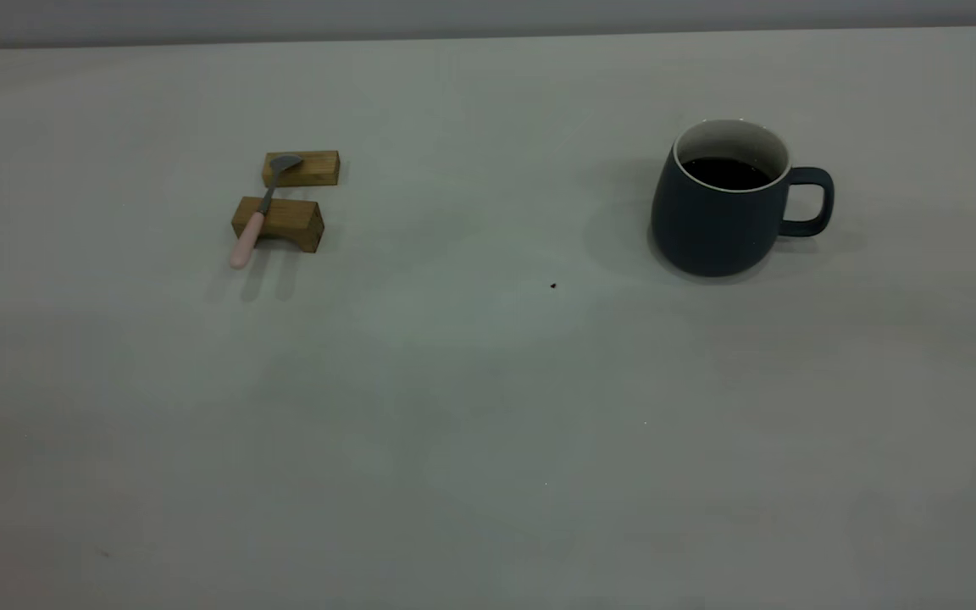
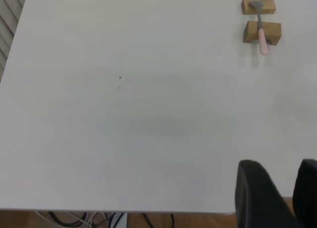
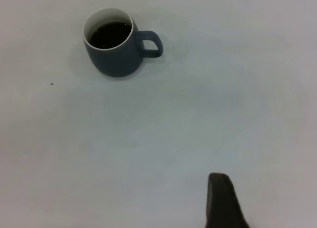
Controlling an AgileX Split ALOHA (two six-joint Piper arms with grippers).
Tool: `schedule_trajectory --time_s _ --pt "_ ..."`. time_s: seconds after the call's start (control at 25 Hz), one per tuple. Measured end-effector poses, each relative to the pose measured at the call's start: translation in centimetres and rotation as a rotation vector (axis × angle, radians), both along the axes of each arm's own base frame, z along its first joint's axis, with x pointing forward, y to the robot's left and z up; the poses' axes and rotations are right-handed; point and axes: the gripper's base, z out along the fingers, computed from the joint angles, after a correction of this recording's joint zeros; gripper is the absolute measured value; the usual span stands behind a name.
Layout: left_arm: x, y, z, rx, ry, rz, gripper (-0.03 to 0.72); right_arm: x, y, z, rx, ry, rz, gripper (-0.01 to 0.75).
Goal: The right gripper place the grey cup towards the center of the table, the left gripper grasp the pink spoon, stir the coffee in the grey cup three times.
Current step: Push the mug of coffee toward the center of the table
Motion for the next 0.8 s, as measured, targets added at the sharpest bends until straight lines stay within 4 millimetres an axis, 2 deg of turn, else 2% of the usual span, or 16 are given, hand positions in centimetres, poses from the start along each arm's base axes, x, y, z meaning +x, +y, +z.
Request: schedule_trajectory --time_s 0.48,0.8 --pt "0.0 0.0 0.0 0.000 0.000 0.000 0.255 13.4 0.6 -3.4 -0.122 0.182 0.137 0.491" --pt "0.0 0.0 0.0 0.000 0.000 0.000 0.254 21.4 1.0 -7.5 -0.193 0.279 0.255 0.491"
